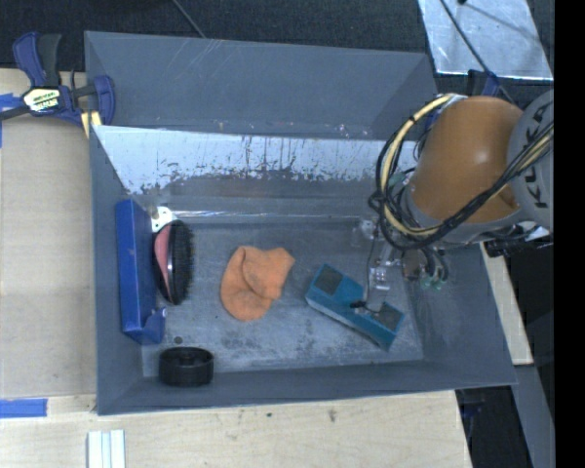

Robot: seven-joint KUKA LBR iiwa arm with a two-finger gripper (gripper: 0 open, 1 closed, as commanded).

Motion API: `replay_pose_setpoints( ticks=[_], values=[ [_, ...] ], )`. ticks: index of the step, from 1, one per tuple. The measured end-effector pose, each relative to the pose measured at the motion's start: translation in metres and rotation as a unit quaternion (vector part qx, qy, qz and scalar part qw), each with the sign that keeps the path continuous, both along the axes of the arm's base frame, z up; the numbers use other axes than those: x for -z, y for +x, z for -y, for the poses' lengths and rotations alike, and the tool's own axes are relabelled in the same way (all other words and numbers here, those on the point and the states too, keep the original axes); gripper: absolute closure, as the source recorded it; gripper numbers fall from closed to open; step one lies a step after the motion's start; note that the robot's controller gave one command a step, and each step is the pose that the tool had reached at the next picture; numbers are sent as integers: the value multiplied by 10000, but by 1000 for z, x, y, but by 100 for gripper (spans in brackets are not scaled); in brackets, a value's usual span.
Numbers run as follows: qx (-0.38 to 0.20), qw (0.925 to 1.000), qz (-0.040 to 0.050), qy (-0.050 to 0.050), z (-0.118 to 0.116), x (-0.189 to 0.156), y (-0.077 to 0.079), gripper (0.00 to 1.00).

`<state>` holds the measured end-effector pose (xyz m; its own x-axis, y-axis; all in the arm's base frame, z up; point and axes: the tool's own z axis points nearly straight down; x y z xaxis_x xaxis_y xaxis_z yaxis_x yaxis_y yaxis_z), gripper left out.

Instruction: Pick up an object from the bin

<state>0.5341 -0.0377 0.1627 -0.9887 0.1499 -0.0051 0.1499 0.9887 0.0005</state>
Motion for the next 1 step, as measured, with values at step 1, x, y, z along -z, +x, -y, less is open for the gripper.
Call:
replay_pose_setpoints(
  ticks=[1],
  values=[
    [-169,9999,-19,0,5,18,-30,0]
  ],
)
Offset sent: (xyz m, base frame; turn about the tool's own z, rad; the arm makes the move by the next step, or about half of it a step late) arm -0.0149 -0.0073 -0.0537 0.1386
